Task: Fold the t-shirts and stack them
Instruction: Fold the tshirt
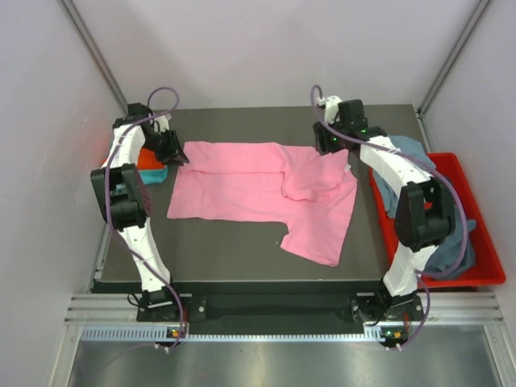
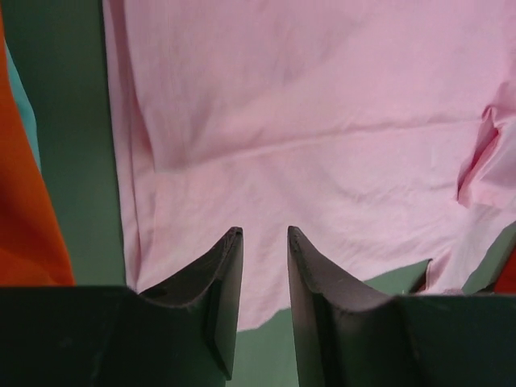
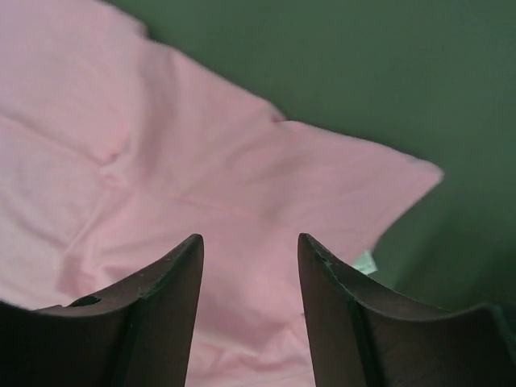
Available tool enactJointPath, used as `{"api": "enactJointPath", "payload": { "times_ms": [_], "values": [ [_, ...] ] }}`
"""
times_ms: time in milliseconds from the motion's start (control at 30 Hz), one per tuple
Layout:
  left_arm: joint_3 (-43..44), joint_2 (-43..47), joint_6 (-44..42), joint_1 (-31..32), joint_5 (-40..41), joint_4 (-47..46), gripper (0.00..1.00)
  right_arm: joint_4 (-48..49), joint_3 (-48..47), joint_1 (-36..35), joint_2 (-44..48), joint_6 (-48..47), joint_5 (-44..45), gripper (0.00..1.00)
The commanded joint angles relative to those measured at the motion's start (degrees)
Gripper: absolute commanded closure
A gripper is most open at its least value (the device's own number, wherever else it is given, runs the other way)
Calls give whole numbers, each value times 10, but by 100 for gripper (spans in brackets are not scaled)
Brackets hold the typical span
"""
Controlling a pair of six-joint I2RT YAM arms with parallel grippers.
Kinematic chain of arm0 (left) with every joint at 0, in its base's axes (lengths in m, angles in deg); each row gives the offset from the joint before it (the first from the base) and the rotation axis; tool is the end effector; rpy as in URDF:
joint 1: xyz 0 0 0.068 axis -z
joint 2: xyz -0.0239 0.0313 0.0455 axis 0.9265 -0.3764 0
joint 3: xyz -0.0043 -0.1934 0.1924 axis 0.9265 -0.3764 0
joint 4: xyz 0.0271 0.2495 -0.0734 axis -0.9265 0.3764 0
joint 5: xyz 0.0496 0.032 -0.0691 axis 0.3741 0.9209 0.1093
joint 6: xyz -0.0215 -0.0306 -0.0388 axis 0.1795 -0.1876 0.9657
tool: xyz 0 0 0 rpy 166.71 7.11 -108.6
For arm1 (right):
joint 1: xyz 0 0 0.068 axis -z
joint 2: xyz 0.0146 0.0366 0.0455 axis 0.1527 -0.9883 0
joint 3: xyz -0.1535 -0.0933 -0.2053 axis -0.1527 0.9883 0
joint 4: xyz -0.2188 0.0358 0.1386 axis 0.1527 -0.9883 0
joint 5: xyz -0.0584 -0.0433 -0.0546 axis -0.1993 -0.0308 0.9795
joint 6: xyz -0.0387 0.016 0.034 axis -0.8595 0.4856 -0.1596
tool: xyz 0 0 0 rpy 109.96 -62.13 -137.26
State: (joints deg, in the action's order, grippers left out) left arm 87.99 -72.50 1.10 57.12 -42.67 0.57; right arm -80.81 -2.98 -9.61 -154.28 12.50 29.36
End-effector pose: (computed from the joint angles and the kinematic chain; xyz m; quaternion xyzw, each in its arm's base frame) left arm 0.4348 0.0651 0.2395 -0.0824 0.9492 -0.2361 0.1909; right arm 0.3921 0.1359 0.2792 -0.2268 0.8773 0.1078 0.4089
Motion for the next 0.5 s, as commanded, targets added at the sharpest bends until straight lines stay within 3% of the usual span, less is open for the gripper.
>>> {"api": "enactJointPath", "payload": {
  "times_ms": [0,167,333,467],
  "values": [
    [64,-46,-23,-7,-53,-10,66,23,-45,44,-48,16,5,50],
    [93,-76,-42,-7,-76,-9,66,38,-149,90,-154,7,15,51],
    [53,-50,-42,-7,-93,-11,64,51,-254,112,-233,-4,30,52],
    [34,-38,-58,-7,-81,-3,64,61,-274,121,-266,-10,49,51]
  ]
}}
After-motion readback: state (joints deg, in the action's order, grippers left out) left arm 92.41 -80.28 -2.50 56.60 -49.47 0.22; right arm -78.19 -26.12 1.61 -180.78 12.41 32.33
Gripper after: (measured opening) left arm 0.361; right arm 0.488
